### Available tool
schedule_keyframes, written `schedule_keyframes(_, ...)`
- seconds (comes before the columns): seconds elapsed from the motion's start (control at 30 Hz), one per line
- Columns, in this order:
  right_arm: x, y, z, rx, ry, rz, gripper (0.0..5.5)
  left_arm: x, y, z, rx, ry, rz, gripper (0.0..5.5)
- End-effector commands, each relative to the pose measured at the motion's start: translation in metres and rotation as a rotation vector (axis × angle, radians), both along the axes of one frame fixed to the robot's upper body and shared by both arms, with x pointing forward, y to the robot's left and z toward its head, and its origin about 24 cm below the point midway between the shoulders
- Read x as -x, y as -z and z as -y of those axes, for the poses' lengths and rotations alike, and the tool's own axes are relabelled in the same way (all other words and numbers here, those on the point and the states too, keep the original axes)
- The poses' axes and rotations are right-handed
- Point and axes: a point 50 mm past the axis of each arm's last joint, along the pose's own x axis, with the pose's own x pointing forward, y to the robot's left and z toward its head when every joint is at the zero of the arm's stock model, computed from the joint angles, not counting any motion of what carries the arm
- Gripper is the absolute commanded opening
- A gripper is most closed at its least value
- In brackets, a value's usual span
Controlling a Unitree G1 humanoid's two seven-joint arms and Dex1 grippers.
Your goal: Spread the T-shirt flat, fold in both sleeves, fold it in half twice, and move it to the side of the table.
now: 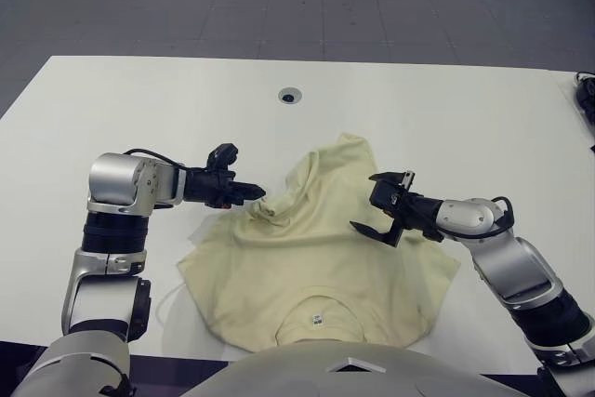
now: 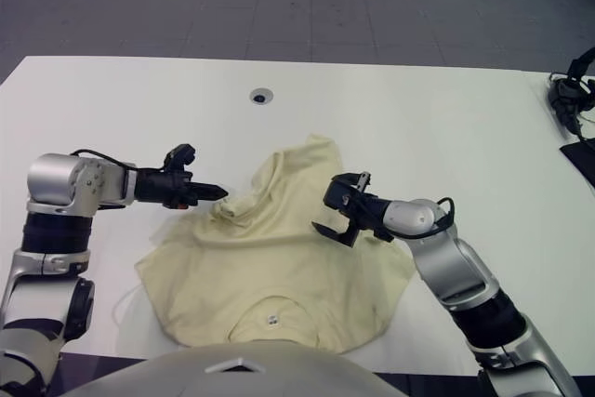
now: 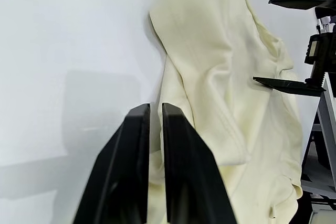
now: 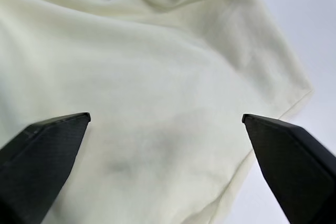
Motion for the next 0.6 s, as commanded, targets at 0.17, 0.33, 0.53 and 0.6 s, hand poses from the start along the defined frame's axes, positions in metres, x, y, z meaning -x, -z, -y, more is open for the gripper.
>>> schedule_keyframes(0.17,-0.003,-0.003,0.000,0.014,-0.002,0.026,5.40,-0.012,-0.013,-0.001,-0.040,-0.009,0.057,0.77)
schedule_keyframes(0.33,-0.004,-0.003,0.000,0.016,-0.004,0.027,5.40,-0.013,-0.017,0.000,-0.015,-0.006,0.043,1.64)
schedule_keyframes(0.53,-0.004,-0.004,0.000,0.017,-0.005,0.029,5.40,-0.005,-0.012,0.003,-0.035,0.044,0.020,2.07)
schedule_keyframes(0.6,-0.004,-0.004,-0.001,0.016,-0.006,0.029,5.40,-0.003,-0.009,0.003,-0.042,0.051,0.014,1.66)
